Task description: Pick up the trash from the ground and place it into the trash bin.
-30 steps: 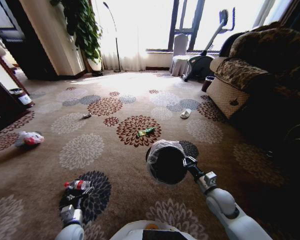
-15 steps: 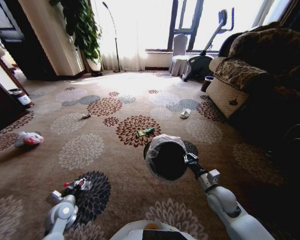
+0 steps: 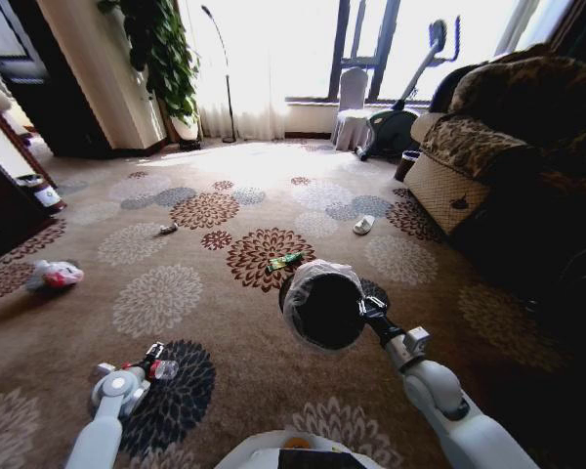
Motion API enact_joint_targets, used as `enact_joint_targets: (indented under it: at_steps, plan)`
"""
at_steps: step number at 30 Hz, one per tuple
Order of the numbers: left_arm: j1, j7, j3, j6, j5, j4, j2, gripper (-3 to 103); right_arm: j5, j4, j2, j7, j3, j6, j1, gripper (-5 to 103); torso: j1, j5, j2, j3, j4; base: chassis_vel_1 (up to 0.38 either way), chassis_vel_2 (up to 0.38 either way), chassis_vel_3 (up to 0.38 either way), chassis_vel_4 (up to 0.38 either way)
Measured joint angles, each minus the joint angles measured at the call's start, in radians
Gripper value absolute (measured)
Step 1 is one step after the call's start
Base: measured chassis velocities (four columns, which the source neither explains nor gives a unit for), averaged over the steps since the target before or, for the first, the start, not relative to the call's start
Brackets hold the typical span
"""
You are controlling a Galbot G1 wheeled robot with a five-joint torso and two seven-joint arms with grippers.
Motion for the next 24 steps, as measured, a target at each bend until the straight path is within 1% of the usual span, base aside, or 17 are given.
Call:
enact_joint_targets:
  at_steps: [4,5,7,9,10,13,16,24]
  plan:
    - [0.02,-0.021,-0.003,0.018,-0.025,-0.021,-0.015,100,0.002,0.003,-0.001,0.0,0.005,0.004,-0.002,0,0.0,-0.0002,0.0,0.0,-0.0001,-0.273,0.247,0.224,-0.253]
    - [0.046,-0.032,-0.019,0.03,-0.047,-0.05,-0.026,100,0.004,0.007,0.0,0.0,0.006,0.009,-0.004,0,0.0,0.0,0.0,0.0,0.0,-0.239,0.241,0.216,-0.242]
    - [0.062,-0.038,-0.028,0.035,-0.059,-0.067,-0.032,100,0.006,0.008,0.001,0.0,0.006,0.012,-0.004,0,0.001,-0.0001,0.0,0.0,0.0004,-0.215,0.206,0.216,-0.242]
    - [0.116,-0.061,-0.063,0.046,-0.097,-0.126,-0.049,100,0.009,0.009,0.008,0.001,0.005,0.022,-0.004,0,0.001,-0.0001,0.0,0.0,0.0004,-0.149,0.133,0.113,-0.119]
    - [0.138,-0.07,-0.076,0.046,-0.108,-0.147,-0.054,100,0.009,0.008,0.011,0.0,0.003,0.025,-0.004,0,0.001,0.0002,0.0,0.0,0.0005,-0.022,0.074,0.08,-0.006]
    - [0.149,-0.073,-0.082,0.046,-0.113,-0.156,-0.056,100,0.008,0.007,0.012,0.0,0.002,0.026,-0.004,0,0.001,0.0001,0.0,0.0,0.0005,-0.022,0.074,0.035,-0.006]
    - [0.2,-0.09,-0.121,0.045,-0.145,-0.204,-0.058,100,0.009,0.001,0.019,0.0,0.001,0.035,0.0,0,0.0,0.0002,0.0,0.0,0.0003,0.043,-0.039,-0.037,0.038]
    - [0.216,-0.091,-0.139,0.043,-0.15,-0.214,-0.068,100,0.007,-0.008,0.029,0.0,0.001,0.056,-0.006,0,0.0,0.0001,0.0,0.0,0.0003,0.036,-0.042,-0.051,0.038]
